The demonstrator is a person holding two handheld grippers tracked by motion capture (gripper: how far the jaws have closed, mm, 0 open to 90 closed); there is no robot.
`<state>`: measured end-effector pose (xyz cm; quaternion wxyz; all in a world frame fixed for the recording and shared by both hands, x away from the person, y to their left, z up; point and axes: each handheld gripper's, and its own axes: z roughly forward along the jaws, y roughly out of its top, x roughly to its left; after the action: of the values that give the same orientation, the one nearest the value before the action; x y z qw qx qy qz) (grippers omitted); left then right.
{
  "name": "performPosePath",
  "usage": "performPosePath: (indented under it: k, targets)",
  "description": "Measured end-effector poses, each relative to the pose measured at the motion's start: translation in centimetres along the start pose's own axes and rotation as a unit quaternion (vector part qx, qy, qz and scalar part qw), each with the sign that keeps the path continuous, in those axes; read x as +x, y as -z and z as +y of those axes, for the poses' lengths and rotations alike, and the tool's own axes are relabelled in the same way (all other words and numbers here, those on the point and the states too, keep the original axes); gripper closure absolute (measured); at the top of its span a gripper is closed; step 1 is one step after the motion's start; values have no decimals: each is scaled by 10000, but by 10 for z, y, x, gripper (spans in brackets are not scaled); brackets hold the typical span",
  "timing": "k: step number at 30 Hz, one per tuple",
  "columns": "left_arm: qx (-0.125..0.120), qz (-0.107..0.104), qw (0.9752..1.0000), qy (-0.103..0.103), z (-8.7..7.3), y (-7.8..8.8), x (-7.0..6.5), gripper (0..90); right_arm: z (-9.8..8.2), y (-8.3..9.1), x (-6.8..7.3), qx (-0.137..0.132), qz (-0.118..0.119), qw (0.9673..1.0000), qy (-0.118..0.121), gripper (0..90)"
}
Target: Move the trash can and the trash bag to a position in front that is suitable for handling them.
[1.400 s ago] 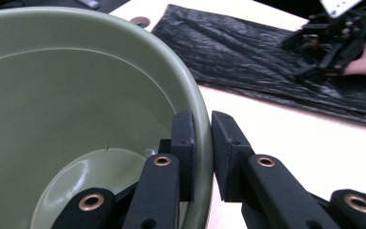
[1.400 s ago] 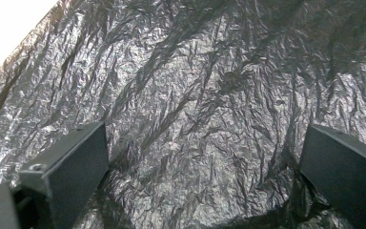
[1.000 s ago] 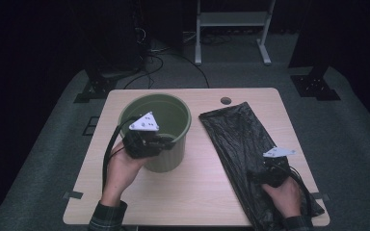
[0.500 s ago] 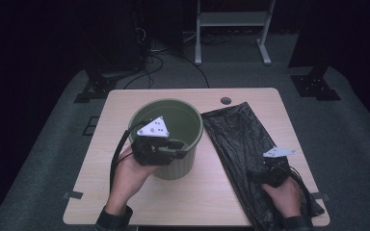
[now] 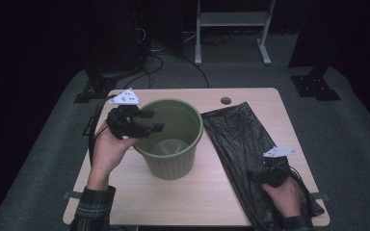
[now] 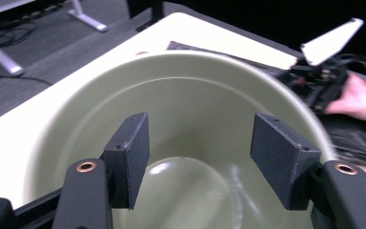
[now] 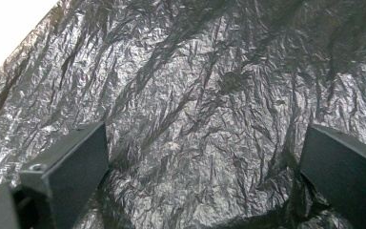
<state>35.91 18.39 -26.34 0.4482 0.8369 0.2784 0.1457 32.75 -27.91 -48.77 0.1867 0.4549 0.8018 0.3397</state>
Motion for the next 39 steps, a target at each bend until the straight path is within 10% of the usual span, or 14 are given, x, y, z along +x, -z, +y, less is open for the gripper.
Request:
performPosePath:
  k: [12,20,29,39]
  targets:
    - [326,685,9965,359,-20,-3,47,418,0,0,0,5,1,10000,6,17]
    - [492,696,9949,544,-34,-11,61,522,0,0,0,1,0,10000,2,17]
    - [485,777,9940,606,-36,-13,60,689,0,0,0,-1,0,10000,1,17]
    - [346,373,9978,428,-25,-32,40,798,0,0,0,5,4,10000,-6,17]
